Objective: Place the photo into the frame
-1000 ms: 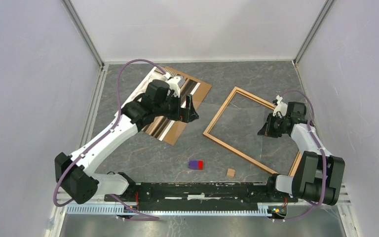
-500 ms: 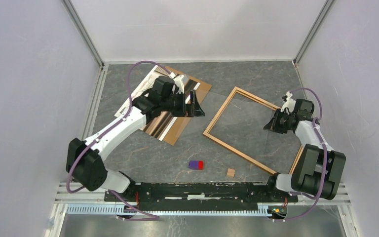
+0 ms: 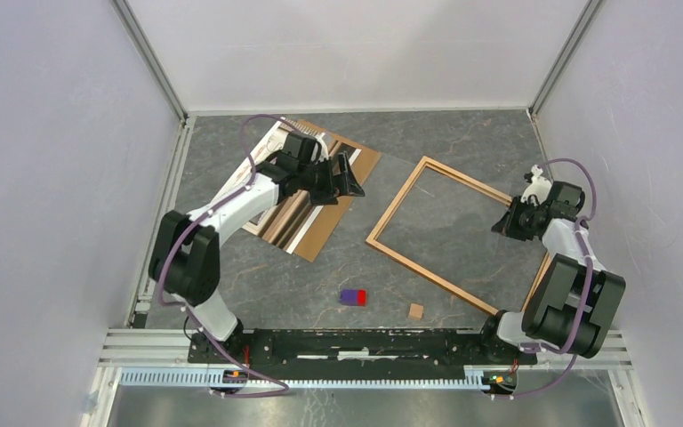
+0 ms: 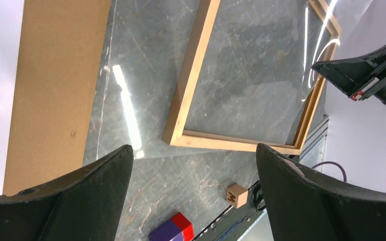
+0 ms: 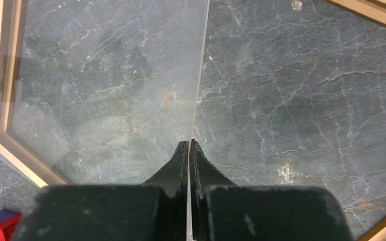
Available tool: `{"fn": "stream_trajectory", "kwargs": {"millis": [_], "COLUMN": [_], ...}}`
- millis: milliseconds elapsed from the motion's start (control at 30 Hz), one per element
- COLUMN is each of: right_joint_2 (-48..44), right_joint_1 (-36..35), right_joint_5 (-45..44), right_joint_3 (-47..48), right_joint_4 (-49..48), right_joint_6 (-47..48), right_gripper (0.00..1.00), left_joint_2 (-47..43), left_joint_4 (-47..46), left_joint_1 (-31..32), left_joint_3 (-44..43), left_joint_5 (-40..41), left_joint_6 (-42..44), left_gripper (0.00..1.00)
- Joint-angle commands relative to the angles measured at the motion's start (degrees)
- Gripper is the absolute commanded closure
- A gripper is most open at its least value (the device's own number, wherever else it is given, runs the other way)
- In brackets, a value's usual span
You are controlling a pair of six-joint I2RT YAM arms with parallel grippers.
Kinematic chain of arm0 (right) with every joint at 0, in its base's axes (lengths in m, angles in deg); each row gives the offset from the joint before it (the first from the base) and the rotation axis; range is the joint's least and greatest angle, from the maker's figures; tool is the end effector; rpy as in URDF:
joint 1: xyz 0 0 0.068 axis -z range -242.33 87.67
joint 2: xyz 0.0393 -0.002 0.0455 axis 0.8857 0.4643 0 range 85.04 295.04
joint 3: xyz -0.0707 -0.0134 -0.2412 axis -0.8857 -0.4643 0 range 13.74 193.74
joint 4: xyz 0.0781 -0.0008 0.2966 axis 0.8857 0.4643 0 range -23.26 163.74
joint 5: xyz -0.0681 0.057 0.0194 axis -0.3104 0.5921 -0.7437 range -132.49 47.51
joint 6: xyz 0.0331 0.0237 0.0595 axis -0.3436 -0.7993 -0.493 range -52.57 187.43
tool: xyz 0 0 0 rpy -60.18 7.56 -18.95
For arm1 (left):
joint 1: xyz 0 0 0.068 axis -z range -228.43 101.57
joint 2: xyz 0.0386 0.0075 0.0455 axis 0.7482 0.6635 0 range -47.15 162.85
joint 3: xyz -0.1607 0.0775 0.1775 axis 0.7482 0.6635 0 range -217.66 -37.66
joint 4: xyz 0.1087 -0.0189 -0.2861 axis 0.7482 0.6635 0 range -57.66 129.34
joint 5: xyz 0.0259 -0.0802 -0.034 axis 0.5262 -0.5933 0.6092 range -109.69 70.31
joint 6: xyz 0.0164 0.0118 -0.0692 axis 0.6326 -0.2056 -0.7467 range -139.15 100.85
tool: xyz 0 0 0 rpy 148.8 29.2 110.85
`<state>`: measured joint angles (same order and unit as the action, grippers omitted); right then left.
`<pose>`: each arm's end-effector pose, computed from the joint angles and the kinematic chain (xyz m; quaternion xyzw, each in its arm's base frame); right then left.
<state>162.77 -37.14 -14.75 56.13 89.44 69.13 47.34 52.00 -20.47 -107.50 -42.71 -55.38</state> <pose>0.2917 -0.1065 0.1221 0.1254 0.9272 0.1620 0.3136 0.3620 -0.2186 0.1973 0.0122 0.9063 -0.3579 0.2246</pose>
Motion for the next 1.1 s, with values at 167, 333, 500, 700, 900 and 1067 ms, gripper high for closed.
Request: {"fn": "stream_trajectory", "kwargs": {"millis": [167, 333, 500, 700, 900, 1067], "right_joint_2": [2.0, 2.9, 3.9, 4.3, 4.2, 4.0], "right_joint_1": [1.0, 1.1, 1.1, 1.1, 1.1, 1.1], "right_joint_5": [5.2, 4.5, 3.7, 1.7, -0.1, 0.0], "right_joint_3": [-1.9, -0.5, 0.6, -0.1, -1.0, -1.3], "right_joint_4": [-7.7, -6.7, -6.6, -6.9, -6.7, -6.5], "right_joint_6": [3.1, 3.9, 3.6, 3.5, 3.4, 3.2], "right_gripper": [1.00, 1.00, 1.00, 1.00, 1.00, 1.00], "left_joint_2": [13.9, 21.1, 24.9, 25.6, 27.3, 28.2], "left_joint_4": [-2.5, 0.6, 2.7, 6.5, 6.3, 6.4], "left_joint_1": [-3.7, -3.6, -3.6, -3.3, -3.1, -3.2], "left_joint_3": [-12.6, -17.9, -20.1, -22.0, -23.1, -23.4], "left_joint_5": [-8.2, -7.9, -7.7, -4.1, -7.6, -9.7], "left_joint_6": [0.8, 3.0, 5.8, 10.3, 9.5, 9.2], "left_gripper": [0.09, 0.06, 0.07, 0.08, 0.09, 0.09]}}
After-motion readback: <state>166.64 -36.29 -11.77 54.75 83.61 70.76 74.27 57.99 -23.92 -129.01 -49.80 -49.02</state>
